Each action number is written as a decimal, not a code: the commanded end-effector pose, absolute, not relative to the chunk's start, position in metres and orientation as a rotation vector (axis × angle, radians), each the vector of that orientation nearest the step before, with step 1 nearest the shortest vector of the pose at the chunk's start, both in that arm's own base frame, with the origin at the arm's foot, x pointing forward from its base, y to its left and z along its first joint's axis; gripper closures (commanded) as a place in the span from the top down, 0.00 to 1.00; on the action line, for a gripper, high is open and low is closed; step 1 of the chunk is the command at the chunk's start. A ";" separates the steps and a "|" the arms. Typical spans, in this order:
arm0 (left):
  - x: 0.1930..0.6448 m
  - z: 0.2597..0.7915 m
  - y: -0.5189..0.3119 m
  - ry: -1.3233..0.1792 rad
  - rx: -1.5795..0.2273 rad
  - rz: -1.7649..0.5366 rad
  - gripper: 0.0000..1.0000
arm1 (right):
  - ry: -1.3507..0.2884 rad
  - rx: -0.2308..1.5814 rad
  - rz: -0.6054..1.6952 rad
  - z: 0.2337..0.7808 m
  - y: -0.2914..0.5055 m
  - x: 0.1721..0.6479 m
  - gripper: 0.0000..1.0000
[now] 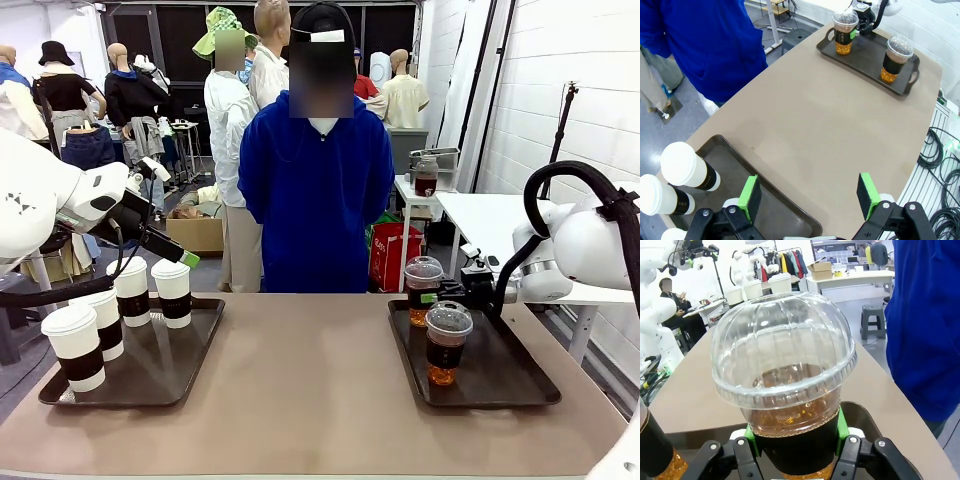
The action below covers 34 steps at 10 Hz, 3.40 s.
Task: Distribute the coffee onto the tray.
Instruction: Pick up another iced Americano from the middle of the table and place it on the right Handle tray.
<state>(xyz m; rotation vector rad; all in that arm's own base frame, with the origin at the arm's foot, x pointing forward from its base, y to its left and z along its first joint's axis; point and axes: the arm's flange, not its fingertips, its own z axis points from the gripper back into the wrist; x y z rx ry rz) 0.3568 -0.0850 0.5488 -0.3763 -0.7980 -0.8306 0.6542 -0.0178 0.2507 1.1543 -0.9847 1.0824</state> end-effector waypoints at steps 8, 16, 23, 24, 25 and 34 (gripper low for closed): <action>0.357 0.547 -0.084 -0.799 -0.393 -0.829 1.00 | -0.994 1.181 1.089 0.242 -0.012 0.651 0.81; 0.357 0.547 -0.084 -0.799 -0.393 -0.829 1.00 | -0.962 1.150 1.040 0.245 -0.031 0.647 1.00; 0.357 0.547 -0.084 -0.799 -0.393 -0.829 1.00 | -0.999 1.063 0.958 0.249 -0.087 0.637 1.00; 0.357 0.547 -0.084 -0.799 -0.393 -0.829 1.00 | -1.000 1.057 0.946 0.248 -0.093 0.636 1.00; 0.357 0.547 -0.084 -0.799 -0.393 -0.829 1.00 | -1.014 1.026 0.924 0.247 -0.098 0.636 1.00; 0.357 0.547 -0.084 -0.799 -0.393 -0.829 1.00 | -1.006 1.055 0.973 0.244 -0.103 0.643 1.00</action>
